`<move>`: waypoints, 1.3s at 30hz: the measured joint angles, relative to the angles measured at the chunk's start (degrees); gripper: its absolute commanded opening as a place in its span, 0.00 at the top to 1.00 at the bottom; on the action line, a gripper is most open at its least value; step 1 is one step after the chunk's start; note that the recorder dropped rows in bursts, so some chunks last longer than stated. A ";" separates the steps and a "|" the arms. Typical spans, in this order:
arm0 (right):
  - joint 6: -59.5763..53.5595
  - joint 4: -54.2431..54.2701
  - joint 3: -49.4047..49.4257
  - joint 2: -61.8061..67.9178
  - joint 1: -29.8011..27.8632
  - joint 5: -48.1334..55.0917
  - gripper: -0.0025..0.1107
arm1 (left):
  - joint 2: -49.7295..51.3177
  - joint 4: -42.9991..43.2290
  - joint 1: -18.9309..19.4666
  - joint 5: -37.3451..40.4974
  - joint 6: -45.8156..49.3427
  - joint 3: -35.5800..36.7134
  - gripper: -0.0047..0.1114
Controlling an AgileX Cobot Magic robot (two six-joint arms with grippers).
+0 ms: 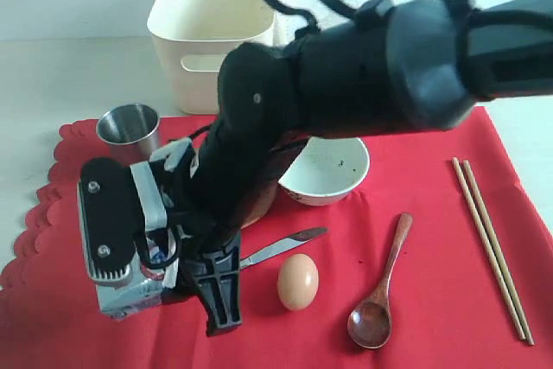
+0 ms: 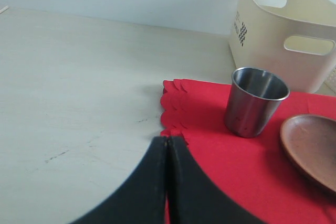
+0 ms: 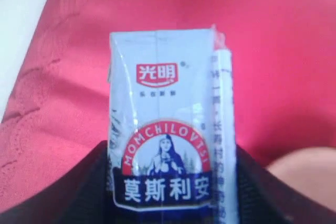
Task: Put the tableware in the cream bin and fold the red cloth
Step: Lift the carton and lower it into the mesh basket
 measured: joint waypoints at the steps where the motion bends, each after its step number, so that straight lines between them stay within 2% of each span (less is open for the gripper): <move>1: 0.86 -0.12 0.00 -2.75 0.00 -0.13 0.98 | 0.00 0.00 0.00 0.00 0.00 0.00 0.96; 6: 2.70 -0.33 0.00 -11.26 -0.29 -0.52 0.98 | 0.00 0.00 0.00 0.00 0.00 0.00 0.96; 13: 8.79 -0.44 0.00 -17.11 -9.79 -4.30 0.98 | 0.00 0.00 0.00 0.00 0.00 0.00 0.96; 21: 18.74 -0.44 0.00 -17.11 -20.28 -13.23 0.98 | 0.00 0.00 0.00 0.00 0.00 0.00 0.96; 31: 32.87 0.56 0.00 -16.71 -28.58 -25.22 0.98 | 0.00 0.00 0.00 0.00 0.00 0.00 0.96; 39: 38.51 1.36 -1.15 -11.06 -33.21 -28.55 0.98 | 0.00 0.00 0.00 0.00 0.00 0.00 0.96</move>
